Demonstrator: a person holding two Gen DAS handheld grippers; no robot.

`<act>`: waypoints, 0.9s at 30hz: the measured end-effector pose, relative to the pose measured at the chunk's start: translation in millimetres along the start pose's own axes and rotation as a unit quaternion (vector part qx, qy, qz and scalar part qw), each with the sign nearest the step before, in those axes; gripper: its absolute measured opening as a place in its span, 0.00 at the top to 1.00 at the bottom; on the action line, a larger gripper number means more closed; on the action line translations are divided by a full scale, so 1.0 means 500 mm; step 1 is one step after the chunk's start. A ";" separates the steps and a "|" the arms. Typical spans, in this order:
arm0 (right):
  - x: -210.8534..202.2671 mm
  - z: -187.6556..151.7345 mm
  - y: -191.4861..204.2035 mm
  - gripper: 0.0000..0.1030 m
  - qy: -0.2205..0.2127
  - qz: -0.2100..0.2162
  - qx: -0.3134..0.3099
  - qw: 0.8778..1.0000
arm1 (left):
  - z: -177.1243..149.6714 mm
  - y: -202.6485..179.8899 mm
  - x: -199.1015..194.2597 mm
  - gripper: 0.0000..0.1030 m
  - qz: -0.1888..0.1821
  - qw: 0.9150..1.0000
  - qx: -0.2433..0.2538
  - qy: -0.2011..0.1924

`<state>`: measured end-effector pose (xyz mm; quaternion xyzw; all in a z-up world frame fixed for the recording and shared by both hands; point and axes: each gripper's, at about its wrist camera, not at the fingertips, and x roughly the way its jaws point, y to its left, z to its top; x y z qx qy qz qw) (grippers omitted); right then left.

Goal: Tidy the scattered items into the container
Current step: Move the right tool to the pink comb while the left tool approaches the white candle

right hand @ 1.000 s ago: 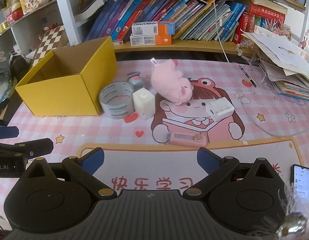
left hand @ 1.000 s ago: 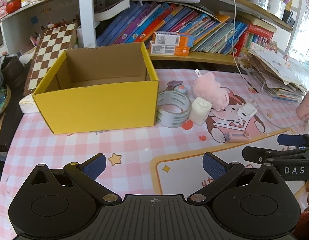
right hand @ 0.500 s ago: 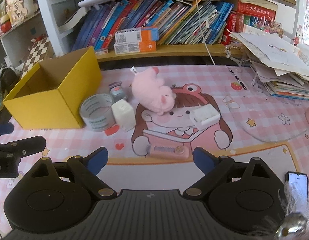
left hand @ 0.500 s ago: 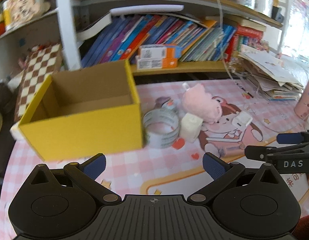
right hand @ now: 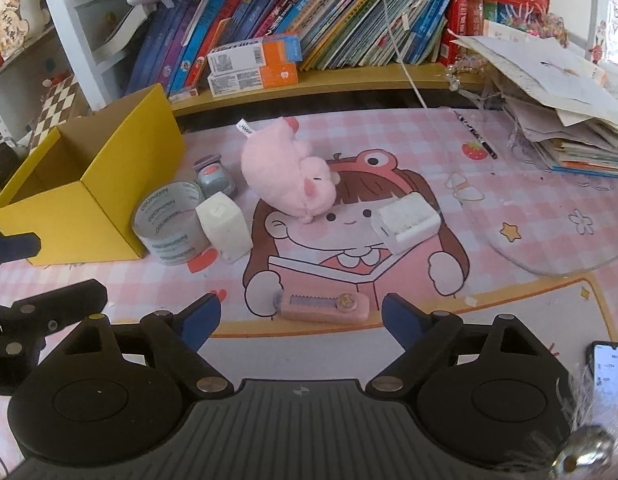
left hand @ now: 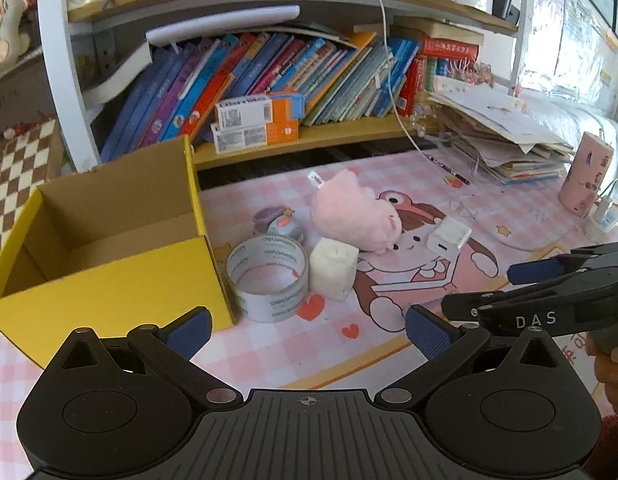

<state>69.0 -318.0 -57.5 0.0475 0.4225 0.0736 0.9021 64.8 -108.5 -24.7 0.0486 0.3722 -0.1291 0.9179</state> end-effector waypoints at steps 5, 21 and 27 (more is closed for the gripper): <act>0.025 0.003 -0.012 0.14 0.008 0.005 0.011 1.000 | 0.011 0.001 0.025 0.00 0.021 1.000 0.002 0.018; 0.104 0.005 -0.058 0.20 0.035 -0.008 0.033 0.999 | 0.035 -0.035 0.076 0.03 -0.002 0.998 0.049 0.034; 0.126 0.008 -0.070 0.21 0.035 -0.017 0.029 0.999 | 0.044 -0.042 0.092 0.13 0.007 0.998 0.057 0.036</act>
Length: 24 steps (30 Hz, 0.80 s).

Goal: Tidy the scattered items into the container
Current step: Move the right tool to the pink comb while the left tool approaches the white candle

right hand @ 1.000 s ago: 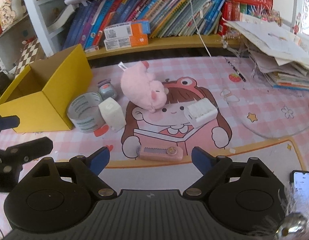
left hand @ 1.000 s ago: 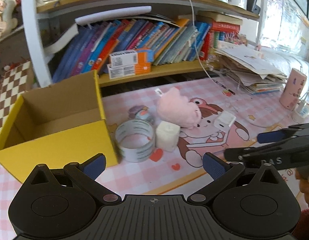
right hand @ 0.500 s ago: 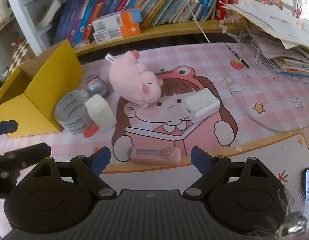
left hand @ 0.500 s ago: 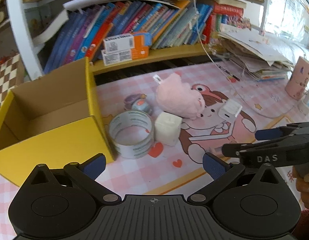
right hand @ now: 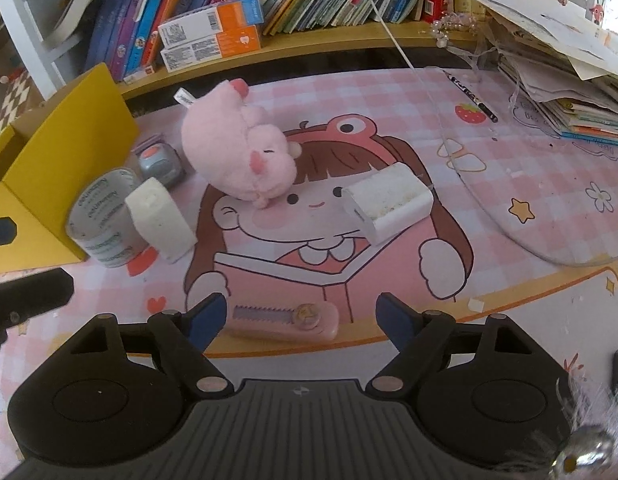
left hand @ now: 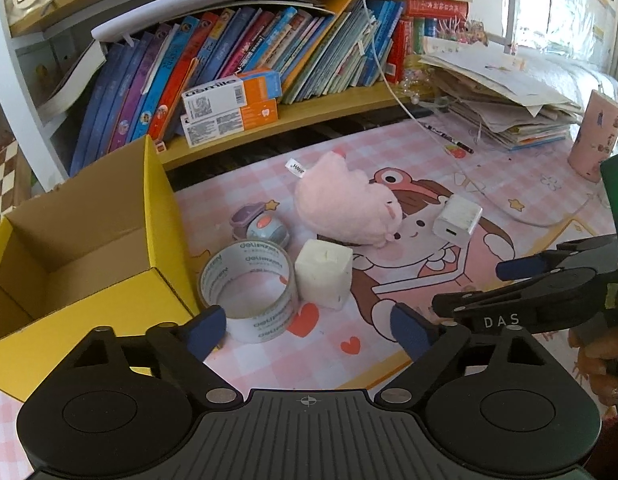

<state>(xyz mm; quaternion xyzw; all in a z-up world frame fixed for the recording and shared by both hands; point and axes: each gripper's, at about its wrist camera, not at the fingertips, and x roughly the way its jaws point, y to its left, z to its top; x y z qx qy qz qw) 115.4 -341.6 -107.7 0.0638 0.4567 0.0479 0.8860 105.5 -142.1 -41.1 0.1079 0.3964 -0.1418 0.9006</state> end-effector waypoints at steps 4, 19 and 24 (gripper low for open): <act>0.010 0.004 -0.001 0.21 0.003 0.005 -0.002 1.000 | 0.003 -0.006 0.005 0.13 0.000 1.000 0.007 -0.001; 0.043 0.016 0.006 0.34 0.008 0.025 -0.020 0.999 | 0.007 -0.015 0.033 0.12 -0.003 1.000 0.022 0.016; 0.042 0.020 0.007 0.46 0.006 0.038 -0.019 0.999 | 0.014 -0.023 0.045 0.12 -0.006 0.999 0.033 0.011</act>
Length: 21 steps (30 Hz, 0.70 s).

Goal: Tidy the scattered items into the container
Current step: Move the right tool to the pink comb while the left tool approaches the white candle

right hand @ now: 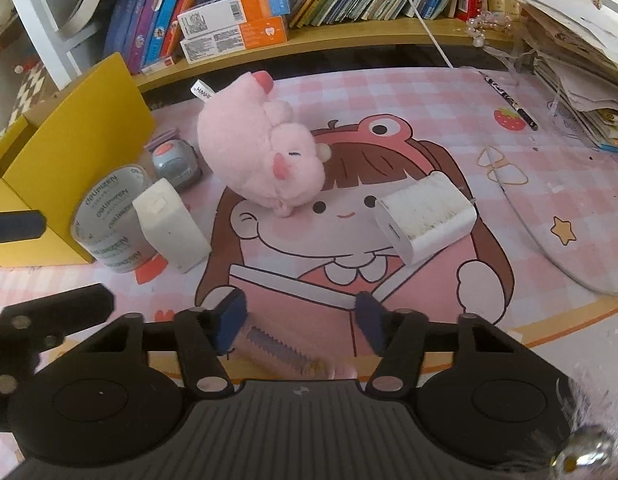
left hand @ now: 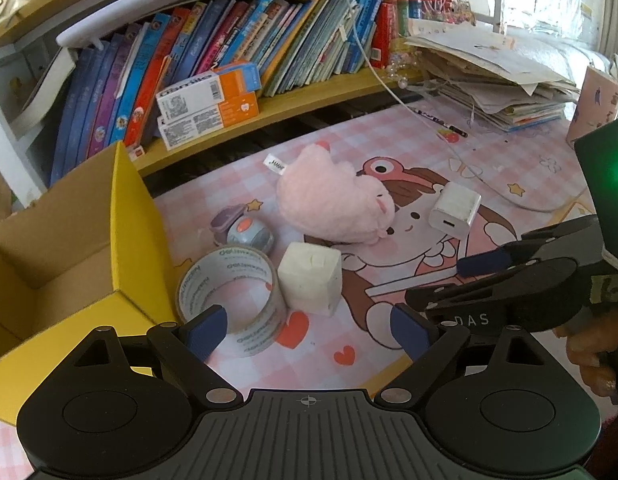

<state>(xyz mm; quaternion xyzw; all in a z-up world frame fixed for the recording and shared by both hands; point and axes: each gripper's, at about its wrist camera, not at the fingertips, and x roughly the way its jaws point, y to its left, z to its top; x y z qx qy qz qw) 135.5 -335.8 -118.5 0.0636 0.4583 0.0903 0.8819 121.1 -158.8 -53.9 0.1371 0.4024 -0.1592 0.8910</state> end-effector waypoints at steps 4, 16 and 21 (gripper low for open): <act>-0.008 0.001 0.002 0.45 0.010 0.007 -0.003 1.000 | 0.004 -0.005 0.006 0.12 -0.004 1.000 0.008 -0.002; -0.022 -0.024 0.009 0.42 0.033 0.025 -0.032 0.999 | 0.003 0.003 0.013 0.12 -0.006 1.000 0.003 -0.003; -0.023 -0.032 0.023 0.41 0.036 0.019 -0.065 0.997 | 0.004 0.008 0.016 0.12 -0.006 1.000 -0.002 -0.003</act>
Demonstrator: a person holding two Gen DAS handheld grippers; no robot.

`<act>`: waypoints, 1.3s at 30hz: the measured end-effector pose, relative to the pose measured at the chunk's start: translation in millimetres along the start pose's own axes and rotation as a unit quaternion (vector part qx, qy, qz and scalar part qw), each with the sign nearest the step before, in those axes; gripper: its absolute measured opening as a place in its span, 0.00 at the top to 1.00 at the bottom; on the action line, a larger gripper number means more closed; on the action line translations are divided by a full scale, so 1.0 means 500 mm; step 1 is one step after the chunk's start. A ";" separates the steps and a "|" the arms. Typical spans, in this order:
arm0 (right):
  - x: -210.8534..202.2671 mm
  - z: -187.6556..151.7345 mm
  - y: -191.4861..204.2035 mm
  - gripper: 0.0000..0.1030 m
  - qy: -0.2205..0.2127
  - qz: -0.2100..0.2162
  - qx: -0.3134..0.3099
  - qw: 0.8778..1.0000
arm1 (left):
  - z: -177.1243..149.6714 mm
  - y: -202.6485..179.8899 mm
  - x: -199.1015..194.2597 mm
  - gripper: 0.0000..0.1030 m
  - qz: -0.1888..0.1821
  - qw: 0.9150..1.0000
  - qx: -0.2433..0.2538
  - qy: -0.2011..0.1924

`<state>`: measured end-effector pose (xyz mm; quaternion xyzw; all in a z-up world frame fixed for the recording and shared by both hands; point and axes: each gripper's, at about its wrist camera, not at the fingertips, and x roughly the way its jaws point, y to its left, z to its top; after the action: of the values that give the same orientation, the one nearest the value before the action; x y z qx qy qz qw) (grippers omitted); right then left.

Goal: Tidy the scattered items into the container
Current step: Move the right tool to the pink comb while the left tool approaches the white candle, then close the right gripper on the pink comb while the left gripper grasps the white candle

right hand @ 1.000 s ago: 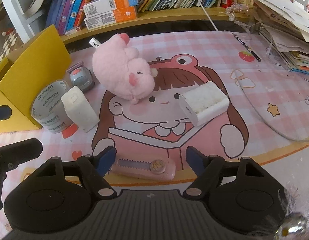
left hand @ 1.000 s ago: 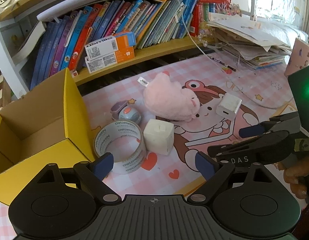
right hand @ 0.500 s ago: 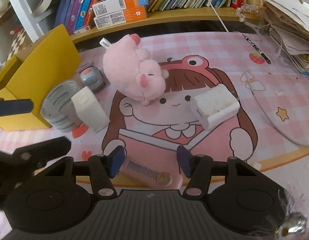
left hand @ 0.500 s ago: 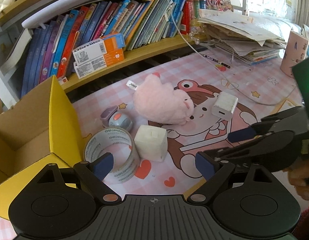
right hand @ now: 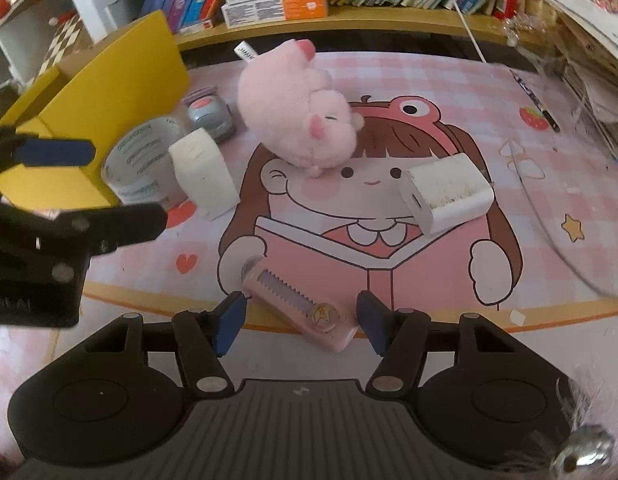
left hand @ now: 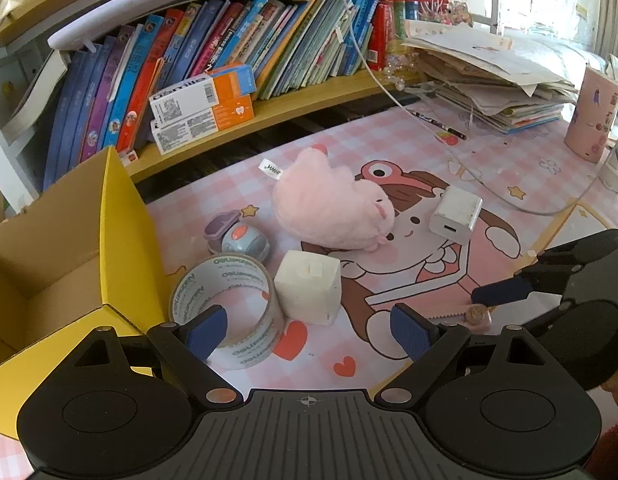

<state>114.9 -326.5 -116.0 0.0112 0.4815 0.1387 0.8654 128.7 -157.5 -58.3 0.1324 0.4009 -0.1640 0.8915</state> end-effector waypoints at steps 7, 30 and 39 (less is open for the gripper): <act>-0.015 -0.012 -0.019 0.73 -0.013 -0.030 0.009 0.999 | 0.013 -0.010 0.012 0.13 -0.011 1.000 0.000 -0.005; -0.008 -0.007 -0.020 0.75 -0.015 -0.043 0.001 0.999 | 0.037 -0.043 0.111 0.66 0.023 0.995 0.096 -0.001; -0.018 -0.007 -0.021 0.77 -0.016 -0.038 0.009 0.999 | 0.028 -0.042 0.070 0.71 -0.032 0.997 0.076 0.005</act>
<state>110.0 -339.2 -112.2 0.0026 0.4690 0.1007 0.8774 151.6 -188.1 -78.2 0.1880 0.3955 -0.2214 0.8713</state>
